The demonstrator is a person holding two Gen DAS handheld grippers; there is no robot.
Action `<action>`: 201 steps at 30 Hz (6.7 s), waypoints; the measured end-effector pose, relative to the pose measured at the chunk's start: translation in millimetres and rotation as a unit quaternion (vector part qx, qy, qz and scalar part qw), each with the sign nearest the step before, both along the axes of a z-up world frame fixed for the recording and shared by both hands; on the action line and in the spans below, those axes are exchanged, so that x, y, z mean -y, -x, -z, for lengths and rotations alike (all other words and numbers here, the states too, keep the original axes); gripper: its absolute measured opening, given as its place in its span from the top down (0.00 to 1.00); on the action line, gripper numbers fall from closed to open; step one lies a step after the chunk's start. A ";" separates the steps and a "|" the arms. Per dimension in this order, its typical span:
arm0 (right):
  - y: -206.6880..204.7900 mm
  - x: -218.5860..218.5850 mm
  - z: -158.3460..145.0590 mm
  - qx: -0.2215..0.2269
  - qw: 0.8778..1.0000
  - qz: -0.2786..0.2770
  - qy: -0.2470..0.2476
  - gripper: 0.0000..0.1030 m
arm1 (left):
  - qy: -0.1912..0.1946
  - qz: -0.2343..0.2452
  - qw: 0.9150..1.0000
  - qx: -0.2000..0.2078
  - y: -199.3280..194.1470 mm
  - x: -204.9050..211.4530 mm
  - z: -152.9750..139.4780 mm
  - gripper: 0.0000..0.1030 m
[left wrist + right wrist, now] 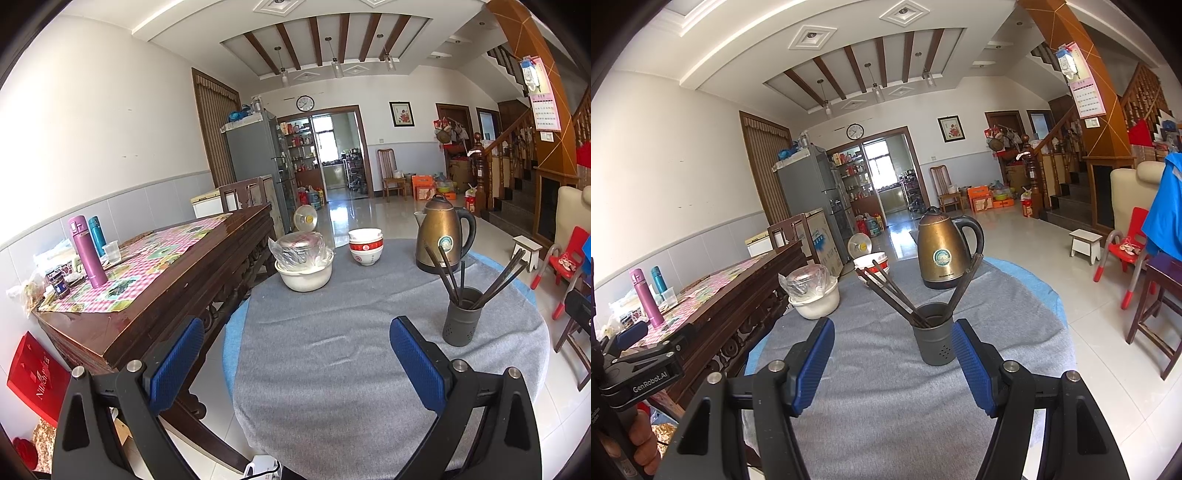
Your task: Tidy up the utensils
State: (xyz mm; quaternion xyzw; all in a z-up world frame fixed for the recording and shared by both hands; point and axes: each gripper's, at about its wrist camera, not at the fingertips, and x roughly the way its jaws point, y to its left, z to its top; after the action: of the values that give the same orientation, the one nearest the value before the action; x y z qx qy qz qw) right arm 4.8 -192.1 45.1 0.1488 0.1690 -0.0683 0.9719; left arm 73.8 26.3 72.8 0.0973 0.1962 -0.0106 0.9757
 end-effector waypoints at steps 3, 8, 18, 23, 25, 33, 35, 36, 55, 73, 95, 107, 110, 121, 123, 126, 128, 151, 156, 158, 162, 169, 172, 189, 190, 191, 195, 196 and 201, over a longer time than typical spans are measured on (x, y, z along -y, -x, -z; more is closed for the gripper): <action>0.0 0.0 -0.4 0.000 1.000 0.000 0.000 0.32 | 0.000 0.000 1.000 -0.001 -0.2 -0.8 1.3 0.02; -0.1 -1.0 -1.8 0.001 1.000 0.002 0.000 0.32 | -0.001 0.002 1.000 -0.002 0.7 -0.8 2.8 0.02; -0.2 -1.0 -2.4 0.002 1.000 0.004 0.000 0.32 | -0.002 0.003 1.000 -0.003 0.7 0.7 3.5 0.02; 0.0 -1.0 -1.6 0.001 1.000 0.003 0.000 0.32 | -0.002 0.005 1.000 -0.004 1.1 1.2 4.0 0.02; 0.0 -0.9 -1.8 0.001 1.000 0.003 0.000 0.32 | -0.003 0.006 1.000 -0.004 0.9 1.6 3.8 0.02; 0.3 -0.8 -1.4 0.001 1.000 0.004 -0.001 0.32 | -0.003 0.008 1.000 -0.006 1.5 3.0 4.0 0.02; 0.3 -0.7 -1.5 0.001 1.000 0.004 0.000 0.32 | -0.004 0.008 1.000 -0.007 2.3 3.7 4.7 0.02; 0.3 -0.4 -1.5 0.001 1.000 0.004 -0.001 0.32 | -0.003 0.009 1.000 -0.006 1.8 3.4 4.3 0.02; 0.4 0.8 -0.8 0.001 1.000 0.004 -0.001 0.32 | -0.006 0.012 1.000 -0.008 1.4 4.3 5.7 0.02; 2.9 1.5 -0.1 0.001 1.000 0.005 -0.002 0.32 | -0.008 0.017 1.000 -0.011 0.1 2.6 5.0 0.02; 3.3 1.6 -0.2 0.001 1.000 0.006 -0.002 0.32 | -0.008 0.019 1.000 -0.012 -0.5 2.5 3.5 0.02; 2.2 5.7 -1.5 -0.004 1.000 0.017 -0.002 0.32 | -0.010 0.022 1.000 -0.015 -4.6 1.5 4.4 0.02; -0.2 7.3 -3.9 -0.005 1.000 0.025 0.000 0.32 | -0.008 0.023 1.000 -0.018 -8.8 0.2 4.8 0.02; -10.8 7.1 -17.4 0.003 0.999 0.038 0.026 0.32 | -0.002 0.021 1.000 -0.020 -17.7 2.0 5.4 0.02; -13.3 5.2 -16.7 0.003 0.999 0.035 0.028 0.32 | -0.002 0.020 1.000 -0.021 -21.0 3.1 5.6 0.02; -17.6 2.6 -16.5 0.003 0.999 0.033 0.033 0.32 | 0.000 0.019 0.999 -0.026 -26.2 5.0 6.0 0.02; -21.3 0.3 -16.6 0.005 0.999 0.033 0.039 0.32 | 0.000 0.017 0.999 -0.028 -29.6 7.1 7.1 0.02; -27.7 5.7 -24.9 0.012 0.995 0.059 0.077 0.31 | 0.030 0.039 0.998 -0.046 -45.2 23.2 8.7 0.02; -31.8 5.3 -22.8 0.009 0.995 0.059 0.078 0.31 | 0.034 0.035 0.998 -0.045 -49.1 20.3 8.5 0.02; -35.8 5.5 -19.7 0.005 0.995 0.056 0.077 0.31 | 0.033 0.031 0.998 -0.047 -53.3 19.1 10.4 0.02; -45.8 4.8 -13.4 0.000 0.995 0.051 0.082 0.31 | 0.030 0.022 0.998 -0.057 -65.2 20.7 17.1 0.02; -67.9 8.5 -3.7 -0.003 0.995 0.046 0.088 0.31 | 0.022 0.018 0.997 -0.078 -88.5 33.1 32.6 0.02; -77.8 12.8 0.7 -0.006 0.996 0.044 0.082 0.31 | 0.017 0.017 0.996 -0.085 -97.5 39.7 37.8 0.02; -102.4 66.8 39.5 -0.023 0.997 0.060 0.045 0.31 | -0.014 0.031 0.992 -0.118 -131.9 89.4 61.3 0.02; -104.8 70.3 42.0 -0.025 0.997 0.063 0.042 0.31 | -0.015 0.030 0.992 -0.121 -133.7 91.0 62.5 0.02; -107.0 73.6 43.9 -0.028 0.997 0.065 0.038 0.31 | -0.016 0.029 0.992 -0.123 -136.1 92.2 63.8 0.02; -112.7 76.3 45.5 -0.030 0.997 0.065 0.038 0.31 | -0.015 0.030 0.991 -0.127 -143.9 97.4 66.1 0.02; -113.9 75.7 45.3 -0.030 0.997 0.065 0.041 0.31 | -0.014 0.030 0.991 -0.128 -145.2 97.9 66.2 0.02; -113.3 65.5 44.6 -0.025 0.996 0.057 0.057 0.31 | -0.009 0.035 0.991 -0.131 -146.8 101.4 67.5 0.02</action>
State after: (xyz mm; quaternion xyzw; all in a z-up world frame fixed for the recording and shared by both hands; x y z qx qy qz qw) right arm 118.1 -257.5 0.5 0.1010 0.1804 -0.1363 0.9688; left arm 220.7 -75.0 5.3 0.1109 0.3187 -0.0551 0.9397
